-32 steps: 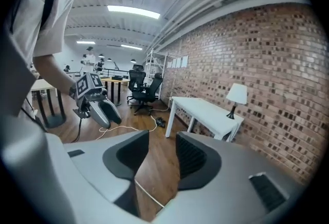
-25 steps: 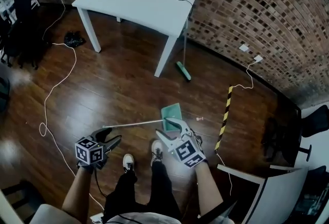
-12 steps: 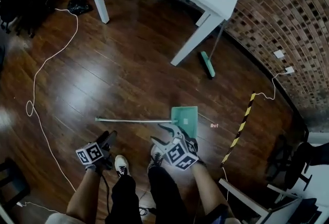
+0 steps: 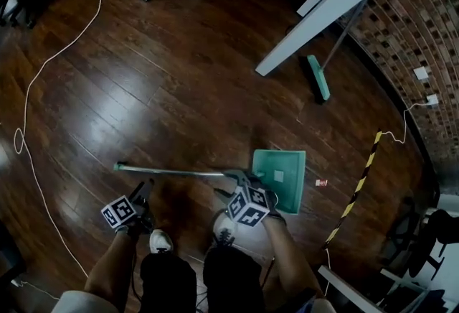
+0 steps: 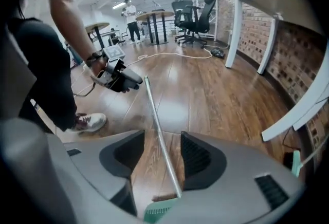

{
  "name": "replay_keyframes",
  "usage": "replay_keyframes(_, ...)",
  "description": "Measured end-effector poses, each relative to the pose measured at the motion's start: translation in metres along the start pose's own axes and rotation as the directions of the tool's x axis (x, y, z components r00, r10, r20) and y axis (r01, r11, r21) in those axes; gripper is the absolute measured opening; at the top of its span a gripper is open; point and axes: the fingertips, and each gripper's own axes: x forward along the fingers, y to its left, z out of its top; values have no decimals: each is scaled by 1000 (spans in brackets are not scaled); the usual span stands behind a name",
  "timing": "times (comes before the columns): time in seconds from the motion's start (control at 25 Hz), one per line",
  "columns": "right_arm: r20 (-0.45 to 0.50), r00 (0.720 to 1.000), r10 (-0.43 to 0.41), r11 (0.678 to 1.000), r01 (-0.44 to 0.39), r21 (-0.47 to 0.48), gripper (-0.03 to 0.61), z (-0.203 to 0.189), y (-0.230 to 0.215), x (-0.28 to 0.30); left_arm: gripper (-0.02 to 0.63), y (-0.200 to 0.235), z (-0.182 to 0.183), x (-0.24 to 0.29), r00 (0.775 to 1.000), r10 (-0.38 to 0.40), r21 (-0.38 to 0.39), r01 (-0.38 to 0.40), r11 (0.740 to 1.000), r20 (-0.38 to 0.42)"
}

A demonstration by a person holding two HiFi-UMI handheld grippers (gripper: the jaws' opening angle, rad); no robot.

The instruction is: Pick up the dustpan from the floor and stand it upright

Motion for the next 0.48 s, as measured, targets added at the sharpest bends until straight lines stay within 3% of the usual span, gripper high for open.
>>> replay_keyframes(0.24, -118, 991, 65, 981, -85, -177, 232, -58, 3, 92, 308, 46, 8, 44, 990, -91, 2, 91, 996, 109)
replay_keyframes(0.4, -159, 985, 64, 971, -98, -217, 232, -83, 1, 136, 308, 63, 14, 57, 978, -141, -11, 144, 989, 155)
replay_keyframes(0.48, -167, 984, 60, 967, -99, -233, 232, -87, -1, 150, 309, 59, 17, 64, 961, -227, -7, 231, 973, 161)
